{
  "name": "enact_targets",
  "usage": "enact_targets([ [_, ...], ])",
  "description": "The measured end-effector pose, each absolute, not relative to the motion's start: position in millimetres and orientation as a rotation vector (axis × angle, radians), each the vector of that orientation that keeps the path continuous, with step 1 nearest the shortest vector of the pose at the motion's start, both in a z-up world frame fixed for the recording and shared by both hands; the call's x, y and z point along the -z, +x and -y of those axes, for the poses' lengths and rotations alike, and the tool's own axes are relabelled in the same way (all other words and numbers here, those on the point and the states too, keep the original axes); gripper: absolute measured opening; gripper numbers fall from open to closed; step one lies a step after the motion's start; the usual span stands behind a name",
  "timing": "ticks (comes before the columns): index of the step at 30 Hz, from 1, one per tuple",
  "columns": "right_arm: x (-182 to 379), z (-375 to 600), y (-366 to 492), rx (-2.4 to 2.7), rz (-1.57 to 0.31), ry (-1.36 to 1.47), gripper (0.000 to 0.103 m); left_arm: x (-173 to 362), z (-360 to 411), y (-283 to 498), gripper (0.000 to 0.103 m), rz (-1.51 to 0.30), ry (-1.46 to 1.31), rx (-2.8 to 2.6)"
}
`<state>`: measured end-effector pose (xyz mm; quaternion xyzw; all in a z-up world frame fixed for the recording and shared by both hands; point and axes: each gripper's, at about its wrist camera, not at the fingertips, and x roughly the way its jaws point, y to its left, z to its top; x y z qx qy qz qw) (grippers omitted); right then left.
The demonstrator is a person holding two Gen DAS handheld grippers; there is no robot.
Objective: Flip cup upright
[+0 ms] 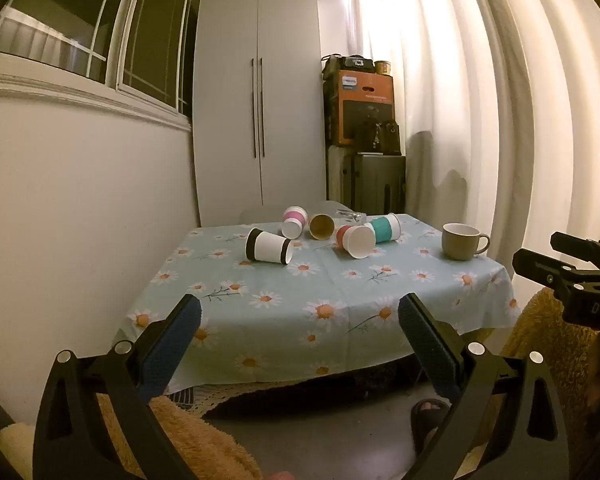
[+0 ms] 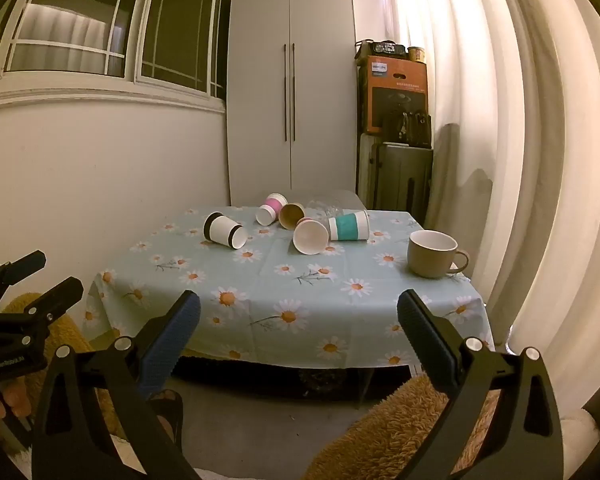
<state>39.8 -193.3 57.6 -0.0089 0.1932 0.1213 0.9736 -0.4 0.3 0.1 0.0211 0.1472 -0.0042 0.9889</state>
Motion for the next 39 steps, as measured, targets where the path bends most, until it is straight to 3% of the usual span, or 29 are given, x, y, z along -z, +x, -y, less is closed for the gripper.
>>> enact_targets([
  [39,-53.6,192.7,40.8,-0.247,-0.394,-0.020,0.098,0.4,-0.1,0.7,0.096,-0.313,0.046,0.009],
])
